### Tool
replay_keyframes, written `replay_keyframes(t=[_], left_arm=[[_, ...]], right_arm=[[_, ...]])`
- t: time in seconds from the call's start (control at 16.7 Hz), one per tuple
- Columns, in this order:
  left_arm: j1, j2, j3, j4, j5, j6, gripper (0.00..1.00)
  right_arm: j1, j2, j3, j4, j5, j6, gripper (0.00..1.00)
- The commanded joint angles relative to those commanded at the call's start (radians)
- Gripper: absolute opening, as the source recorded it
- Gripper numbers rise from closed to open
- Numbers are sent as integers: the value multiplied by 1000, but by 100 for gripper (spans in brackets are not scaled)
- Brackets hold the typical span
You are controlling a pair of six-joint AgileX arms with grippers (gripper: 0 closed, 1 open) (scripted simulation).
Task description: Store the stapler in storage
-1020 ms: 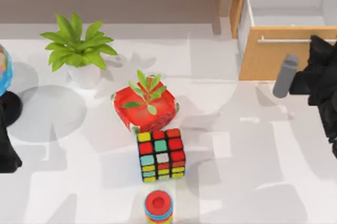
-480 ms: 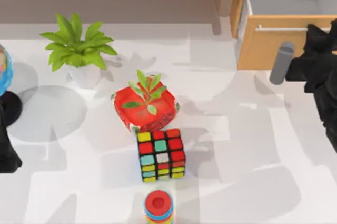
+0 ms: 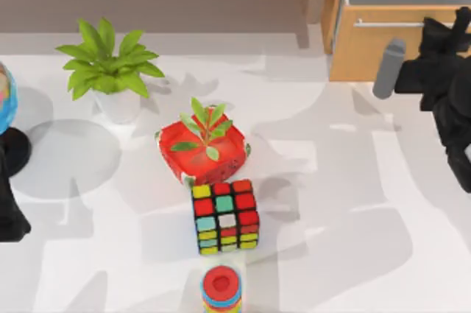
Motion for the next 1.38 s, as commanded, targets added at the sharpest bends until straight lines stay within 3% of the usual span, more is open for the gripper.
replay_keyframes(t=[0.24, 0.66, 0.96, 1.38], left_arm=[[0, 0, 0, 0, 0, 0, 100], [0, 0, 0, 0, 0, 0, 100], [0, 0, 0, 0, 0, 0, 100], [0, 0, 0, 0, 0, 0, 100]], right_arm=[[-6, 17, 36, -20, 2, -1, 0], [-30, 119, 274, -153, -28, 1, 0], [-32, 125, 286, -162, -30, 1, 0], [-32, 125, 286, -162, -30, 1, 53]])
